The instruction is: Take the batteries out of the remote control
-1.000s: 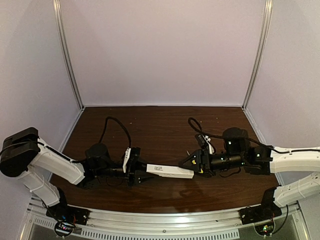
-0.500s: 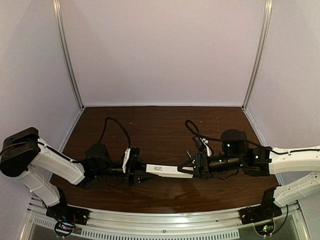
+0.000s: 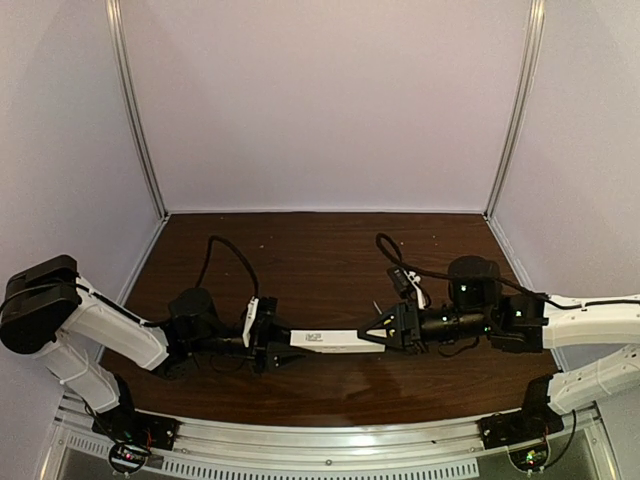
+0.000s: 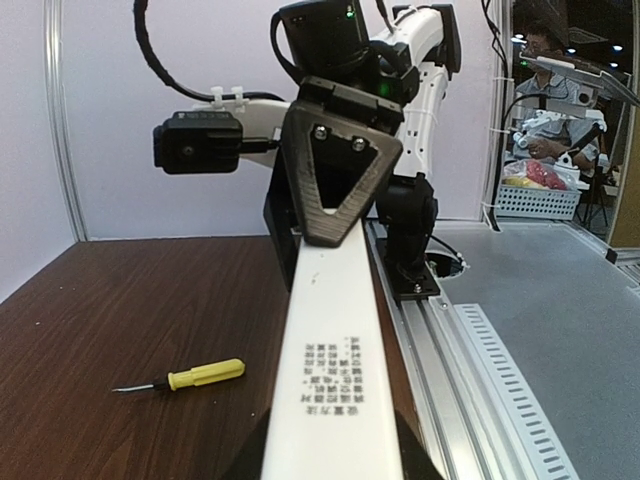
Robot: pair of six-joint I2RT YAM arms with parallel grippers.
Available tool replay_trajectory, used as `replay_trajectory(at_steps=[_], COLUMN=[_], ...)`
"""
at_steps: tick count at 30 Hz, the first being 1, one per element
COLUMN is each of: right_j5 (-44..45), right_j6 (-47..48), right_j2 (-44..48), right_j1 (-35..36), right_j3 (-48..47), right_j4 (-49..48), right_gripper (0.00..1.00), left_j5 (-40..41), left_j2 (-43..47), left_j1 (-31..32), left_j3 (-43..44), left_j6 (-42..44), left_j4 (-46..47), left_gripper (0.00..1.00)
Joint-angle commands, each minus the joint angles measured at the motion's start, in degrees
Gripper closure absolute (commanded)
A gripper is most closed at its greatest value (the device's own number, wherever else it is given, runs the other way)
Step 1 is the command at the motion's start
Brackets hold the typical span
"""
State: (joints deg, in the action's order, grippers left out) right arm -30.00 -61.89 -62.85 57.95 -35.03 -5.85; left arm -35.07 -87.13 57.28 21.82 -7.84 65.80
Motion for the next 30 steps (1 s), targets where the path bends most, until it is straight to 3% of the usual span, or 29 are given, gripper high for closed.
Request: replay_trajectory(at_steps=[1, 4, 12, 22, 30], right_j5=[2.13, 2.97, 4.51, 5.81, 6.45], right_j6=[1.04, 1.28, 1.94, 2.54, 3.50], right_j2=[1.42, 2.88, 5.64, 8.09, 7.18], right_j1=[0.93, 0.96, 0.99, 0.98, 0.93], right_j3=[1.17, 1.52, 2.49, 2.67, 0.22], right_j4=[2.93, 4.31, 6.45, 9.95, 13.44], right_gripper=[0.90, 0.89, 0.64, 0.24, 0.08], left_j5=[-0.04, -0.09, -0.27, -0.35, 0.83], left_j2=[1.16, 1.31, 1.35, 0.90, -1.21], left_j1=[0.44, 0.47, 0.50, 0.45, 0.51], left_j3=[0.34, 0.26, 0.28, 0.48, 1.82], left_j6=[0.19, 0.14, 0.12, 0.47, 2.01], left_j4=[3.54, 3.55, 3.41, 3.30, 1.88], left_gripper=[1.00, 1.00, 1.00, 1.00, 1.00])
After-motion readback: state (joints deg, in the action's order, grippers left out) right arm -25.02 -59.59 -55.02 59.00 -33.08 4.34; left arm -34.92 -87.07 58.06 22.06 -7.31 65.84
